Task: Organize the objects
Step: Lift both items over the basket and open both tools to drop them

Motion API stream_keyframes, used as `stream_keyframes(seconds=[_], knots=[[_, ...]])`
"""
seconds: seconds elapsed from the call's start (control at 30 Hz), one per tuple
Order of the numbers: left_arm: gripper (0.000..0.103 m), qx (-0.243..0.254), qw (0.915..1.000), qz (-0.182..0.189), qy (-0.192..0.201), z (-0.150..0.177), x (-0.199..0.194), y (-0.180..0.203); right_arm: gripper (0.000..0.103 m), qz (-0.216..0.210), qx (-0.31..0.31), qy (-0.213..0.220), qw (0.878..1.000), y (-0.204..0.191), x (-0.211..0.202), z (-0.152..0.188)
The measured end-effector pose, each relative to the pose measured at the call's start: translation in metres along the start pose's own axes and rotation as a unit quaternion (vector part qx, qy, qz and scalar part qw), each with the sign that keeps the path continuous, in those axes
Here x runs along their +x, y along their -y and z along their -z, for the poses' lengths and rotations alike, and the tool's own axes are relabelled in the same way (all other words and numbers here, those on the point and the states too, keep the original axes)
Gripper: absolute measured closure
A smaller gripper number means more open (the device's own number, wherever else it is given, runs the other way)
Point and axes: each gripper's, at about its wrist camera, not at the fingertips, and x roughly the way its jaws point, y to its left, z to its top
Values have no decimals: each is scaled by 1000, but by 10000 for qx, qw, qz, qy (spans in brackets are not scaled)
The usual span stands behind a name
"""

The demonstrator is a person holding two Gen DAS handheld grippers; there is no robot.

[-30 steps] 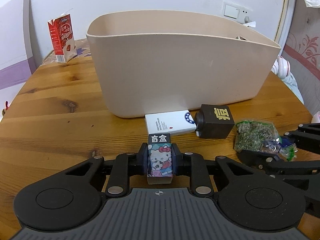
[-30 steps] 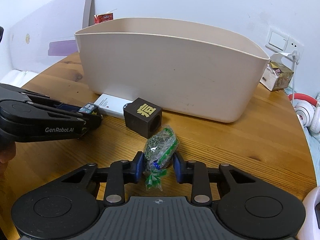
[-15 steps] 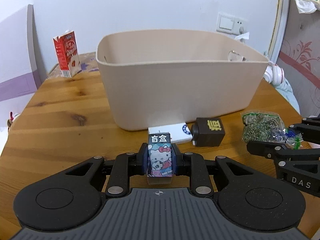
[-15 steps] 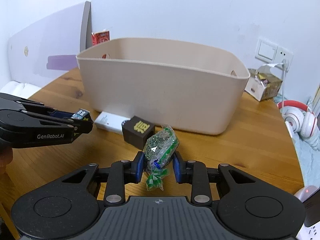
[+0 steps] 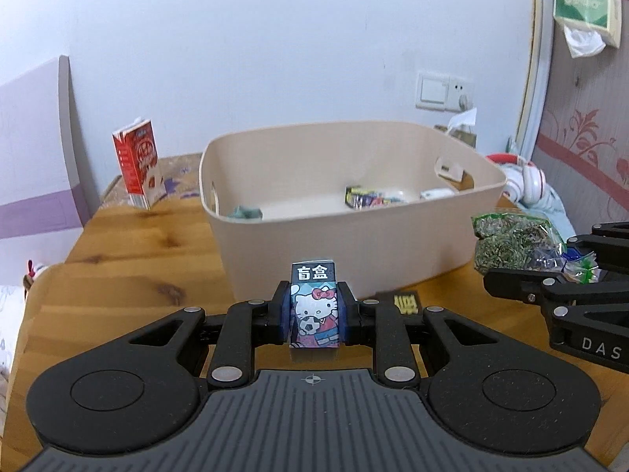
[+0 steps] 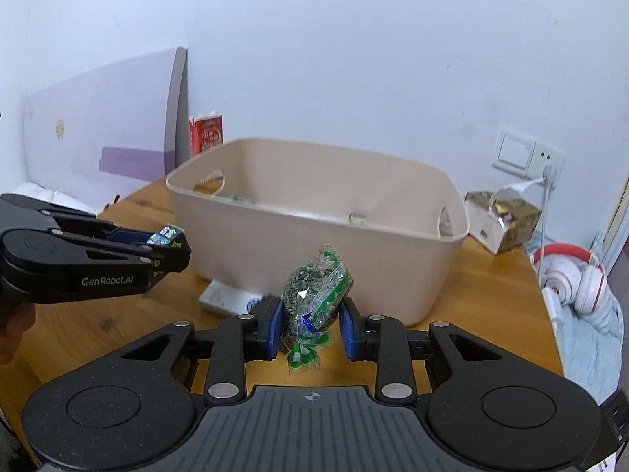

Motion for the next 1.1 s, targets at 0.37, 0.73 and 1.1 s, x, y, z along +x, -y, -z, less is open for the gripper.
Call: stream_keyframes(seconds=[0.37, 0.73, 1.1], knots=[[80, -8, 9994, 31, 349, -28, -9, 0, 75, 72, 16, 357, 9993, 7, -7, -26], [80, 75, 9985, -8, 546, -62, 3, -2, 75, 140, 38, 590, 9982, 15, 2, -52], [80, -80, 9993, -124, 343, -89, 44, -10, 75, 145, 102, 585, 9981, 25, 35, -82]])
